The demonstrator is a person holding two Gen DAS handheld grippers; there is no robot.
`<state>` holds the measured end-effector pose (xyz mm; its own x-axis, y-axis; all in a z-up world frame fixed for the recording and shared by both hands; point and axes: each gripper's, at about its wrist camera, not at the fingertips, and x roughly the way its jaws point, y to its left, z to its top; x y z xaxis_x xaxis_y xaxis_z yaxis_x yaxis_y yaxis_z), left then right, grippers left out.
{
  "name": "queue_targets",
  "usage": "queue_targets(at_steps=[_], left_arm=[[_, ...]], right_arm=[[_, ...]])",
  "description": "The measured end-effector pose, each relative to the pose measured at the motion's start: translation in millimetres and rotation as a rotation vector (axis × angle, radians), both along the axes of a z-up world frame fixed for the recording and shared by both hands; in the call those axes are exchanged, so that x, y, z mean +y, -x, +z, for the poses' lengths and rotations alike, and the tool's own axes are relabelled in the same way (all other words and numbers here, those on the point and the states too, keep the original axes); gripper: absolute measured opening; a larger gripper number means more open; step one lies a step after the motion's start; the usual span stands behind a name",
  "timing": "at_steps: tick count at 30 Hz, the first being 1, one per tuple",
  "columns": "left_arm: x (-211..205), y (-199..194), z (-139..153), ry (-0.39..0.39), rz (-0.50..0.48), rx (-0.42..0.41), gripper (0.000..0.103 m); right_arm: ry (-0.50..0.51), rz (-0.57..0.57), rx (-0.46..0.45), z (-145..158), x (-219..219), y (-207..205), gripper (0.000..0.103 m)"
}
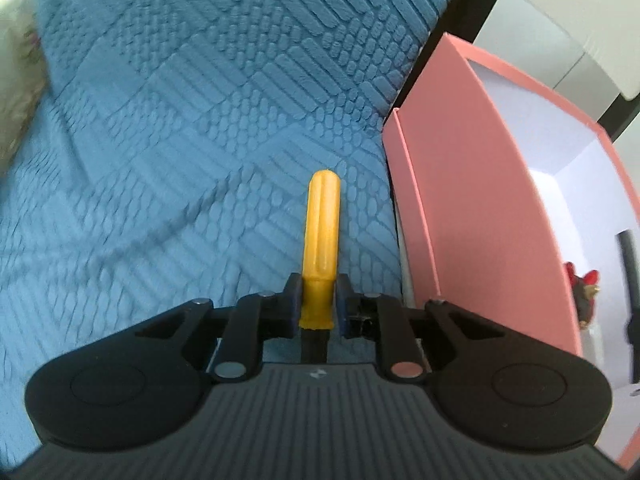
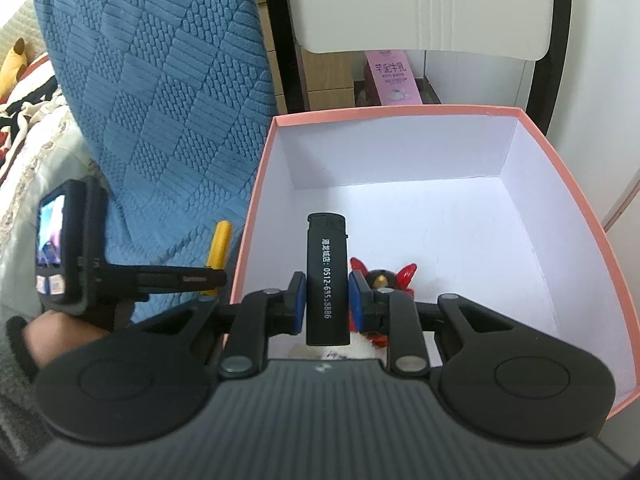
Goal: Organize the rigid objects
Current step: 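Carry the screwdriver and USB stick over the pink box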
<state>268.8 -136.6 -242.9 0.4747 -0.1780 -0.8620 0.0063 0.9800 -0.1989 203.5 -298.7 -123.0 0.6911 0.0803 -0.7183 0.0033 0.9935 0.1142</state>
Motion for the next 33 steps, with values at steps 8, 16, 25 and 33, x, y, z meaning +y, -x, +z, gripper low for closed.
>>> queue_targets(at_steps=[8, 16, 25, 33], left_arm=[[10.4, 34.3, 26.9, 0.046, 0.045, -0.018, 0.02], [9.6, 60.7, 68.2, 0.077, 0.046, -0.063, 0.02], [-8.7, 79.1, 134.8, 0.11, -0.008, -0.131, 0.02], [-49.4, 88.7, 177.1, 0.155, -0.09, -0.164, 0.02]], right_arm=[[-0.028, -0.006, 0.022, -6.8, 5.6, 15.7, 0.026], [-0.023, -0.011, -0.014, 5.6, 9.0, 32.7, 0.026], [-0.01, -0.012, -0.083, 34.0, 7.4, 47.9, 0.026], [-0.001, -0.037, -0.14, 57.0, -13.0, 59.4, 0.026]])
